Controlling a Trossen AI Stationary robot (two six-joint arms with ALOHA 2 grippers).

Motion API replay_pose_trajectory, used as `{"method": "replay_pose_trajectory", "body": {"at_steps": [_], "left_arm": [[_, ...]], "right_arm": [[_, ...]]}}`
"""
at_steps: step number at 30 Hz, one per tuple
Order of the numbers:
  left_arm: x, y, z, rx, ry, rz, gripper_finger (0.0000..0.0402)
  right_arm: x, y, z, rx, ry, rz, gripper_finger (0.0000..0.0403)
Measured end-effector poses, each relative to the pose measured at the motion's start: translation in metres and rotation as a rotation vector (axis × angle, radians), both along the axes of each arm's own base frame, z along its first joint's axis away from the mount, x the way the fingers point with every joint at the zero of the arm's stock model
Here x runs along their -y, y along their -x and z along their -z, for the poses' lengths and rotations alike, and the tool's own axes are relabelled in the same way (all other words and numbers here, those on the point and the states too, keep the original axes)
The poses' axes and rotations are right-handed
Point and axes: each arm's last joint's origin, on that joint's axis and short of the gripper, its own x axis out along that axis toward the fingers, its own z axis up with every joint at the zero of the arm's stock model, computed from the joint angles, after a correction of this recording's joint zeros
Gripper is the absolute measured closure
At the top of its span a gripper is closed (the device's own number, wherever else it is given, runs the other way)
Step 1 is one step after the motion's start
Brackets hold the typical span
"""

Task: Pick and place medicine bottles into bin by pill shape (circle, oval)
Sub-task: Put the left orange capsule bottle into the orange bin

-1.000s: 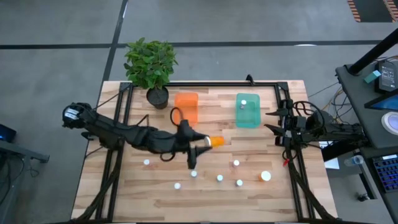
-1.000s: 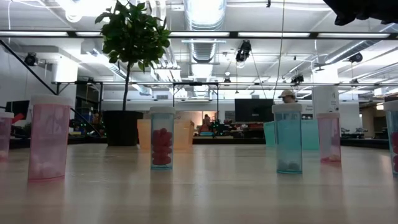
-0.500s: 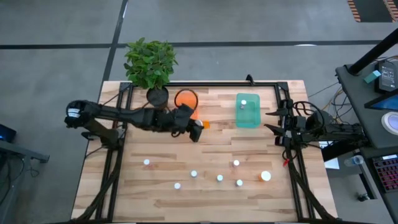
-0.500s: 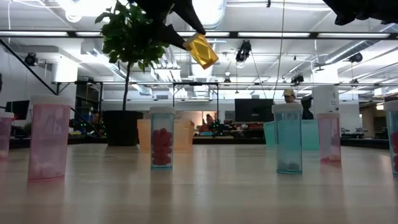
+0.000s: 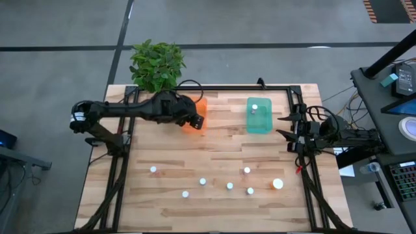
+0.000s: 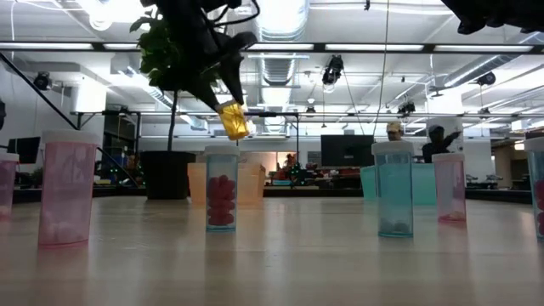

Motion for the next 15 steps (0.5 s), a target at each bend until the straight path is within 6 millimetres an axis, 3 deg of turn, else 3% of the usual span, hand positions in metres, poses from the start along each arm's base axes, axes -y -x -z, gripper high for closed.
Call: {"method": "replay_pose_trajectory", "body": {"at_steps": [8,15], "left_arm": [[-0.007,-0.001,0.006,-0.027,-0.04,-0.046,0.0214],[-0.014,-0.018,0.036,-0.128,-0.035,-0.056,0.0214]], "right_arm": [[0.0,0.0,0.0,-0.001,0.0,0.0,0.0216],[0.0,0.0,0.0,-0.002,0.0,0.001,0.0216]]}}
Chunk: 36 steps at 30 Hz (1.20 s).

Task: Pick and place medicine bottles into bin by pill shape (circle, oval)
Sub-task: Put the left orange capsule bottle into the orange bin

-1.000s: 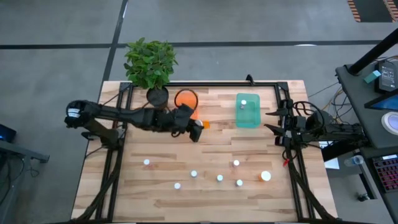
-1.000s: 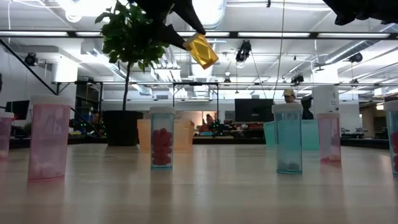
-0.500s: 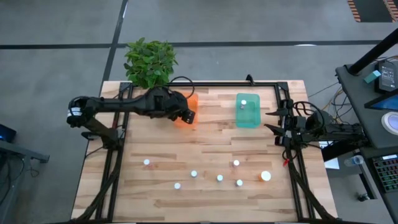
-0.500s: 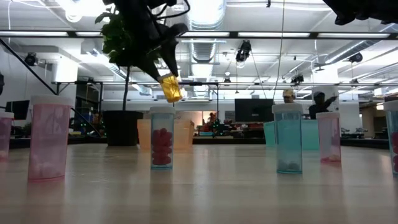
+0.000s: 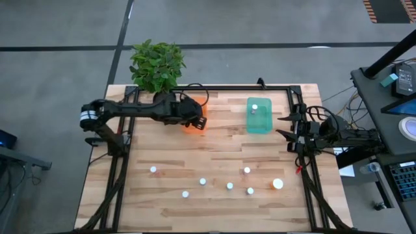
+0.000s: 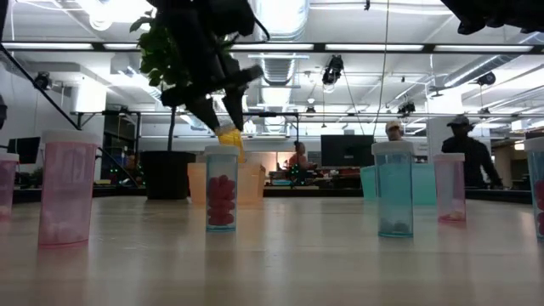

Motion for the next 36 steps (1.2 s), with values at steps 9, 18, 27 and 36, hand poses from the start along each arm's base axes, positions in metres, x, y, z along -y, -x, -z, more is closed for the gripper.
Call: {"method": "replay_pose_trajectory", "body": {"at_steps": [9,18,27,36], "left_arm": [[-0.017,-0.01,0.025,-0.072,-0.001,-0.053,0.0214],[-0.035,-0.008,0.03,-0.06,0.078,-0.075,0.0212],[-0.044,-0.005,0.031,-0.045,0.162,-0.039,0.0193],[-0.047,-0.006,0.036,-0.055,0.186,-0.04,0.019]], "right_arm": [[0.001,0.0,0.001,-0.013,-0.008,0.031,0.0216],[0.001,-0.001,0.002,-0.02,-0.001,0.035,0.0216],[0.001,-0.001,0.002,-0.021,0.002,0.036,0.0216],[0.001,-0.001,0.002,-0.022,0.008,0.037,0.0216]]}}
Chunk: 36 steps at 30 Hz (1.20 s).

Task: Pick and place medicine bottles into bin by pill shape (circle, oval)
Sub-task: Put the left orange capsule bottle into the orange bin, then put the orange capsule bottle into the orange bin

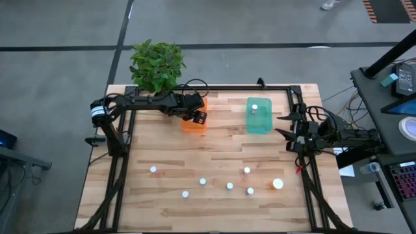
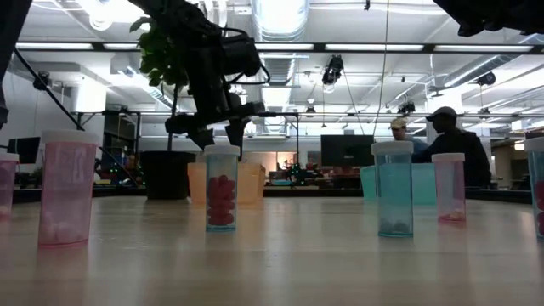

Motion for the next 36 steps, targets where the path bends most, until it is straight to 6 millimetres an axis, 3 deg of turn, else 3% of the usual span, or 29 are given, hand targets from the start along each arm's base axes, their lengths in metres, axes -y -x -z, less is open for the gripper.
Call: {"method": "replay_pose_trajectory", "body": {"at_steps": [7,17,28,36], "left_arm": [[-0.001,-0.004,0.01,-0.02,0.021,0.03,0.019],[-0.001,-0.005,0.006,0.007,0.016,0.05,0.0188],[-0.001,-0.005,0.006,0.016,0.035,0.052,0.013],[0.002,0.003,-0.014,0.056,0.005,0.079,0.0127]], "right_arm": [[0.0,0.0,0.0,-0.003,0.001,0.0,0.0216],[0.0,0.0,0.0,-0.005,0.002,-0.002,0.0216],[0.0,0.0,0.001,-0.006,0.002,-0.002,0.0216],[0.0,0.0,0.001,-0.007,-0.001,-0.001,0.0216]]}}
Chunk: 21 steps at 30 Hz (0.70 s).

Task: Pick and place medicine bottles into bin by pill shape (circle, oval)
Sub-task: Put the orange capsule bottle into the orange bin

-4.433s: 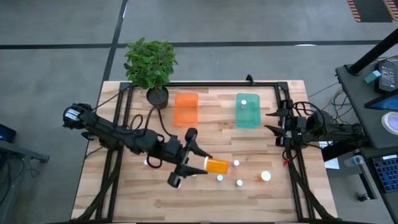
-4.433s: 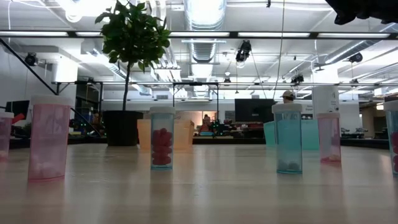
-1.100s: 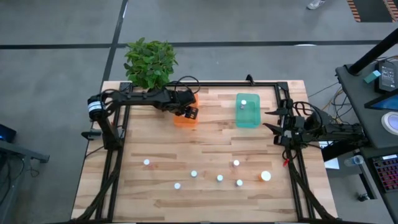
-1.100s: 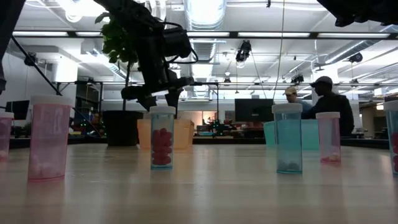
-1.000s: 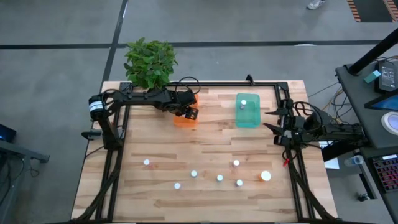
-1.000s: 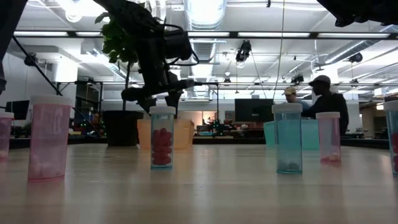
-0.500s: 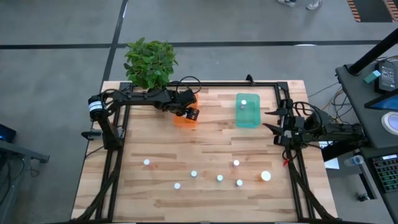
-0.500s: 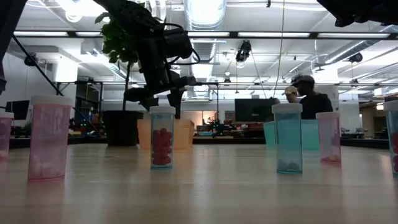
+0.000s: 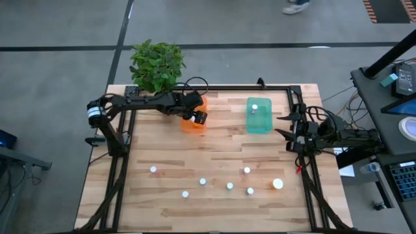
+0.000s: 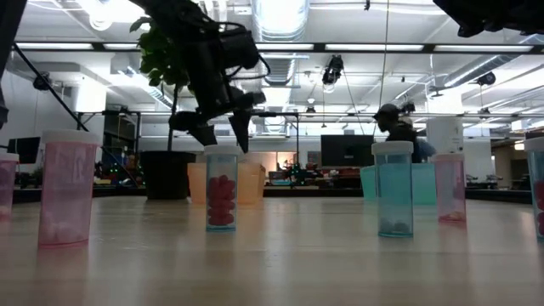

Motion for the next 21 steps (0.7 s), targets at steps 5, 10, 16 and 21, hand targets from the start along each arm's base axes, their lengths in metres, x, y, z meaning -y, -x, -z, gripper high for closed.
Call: {"method": "replay_pose_trajectory", "body": {"at_steps": [5,10,16,21], "left_arm": [[0.006,0.009,-0.025,0.061,-0.046,0.049,0.0127],[0.026,0.019,-0.053,0.128,-0.118,0.168,0.0127],[0.071,0.025,-0.081,0.198,-0.245,0.446,0.0127],[0.121,0.023,-0.097,0.298,-0.373,0.732,0.0127]], "right_arm": [[0.0,0.0,0.0,0.001,-0.022,0.008,0.0216],[0.001,0.0,0.0,0.003,-0.07,0.0,0.0216],[0.001,-0.002,0.001,0.0,-0.187,-0.03,0.0216],[0.0,-0.01,0.005,-0.046,-0.324,-0.061,0.0216]]}}
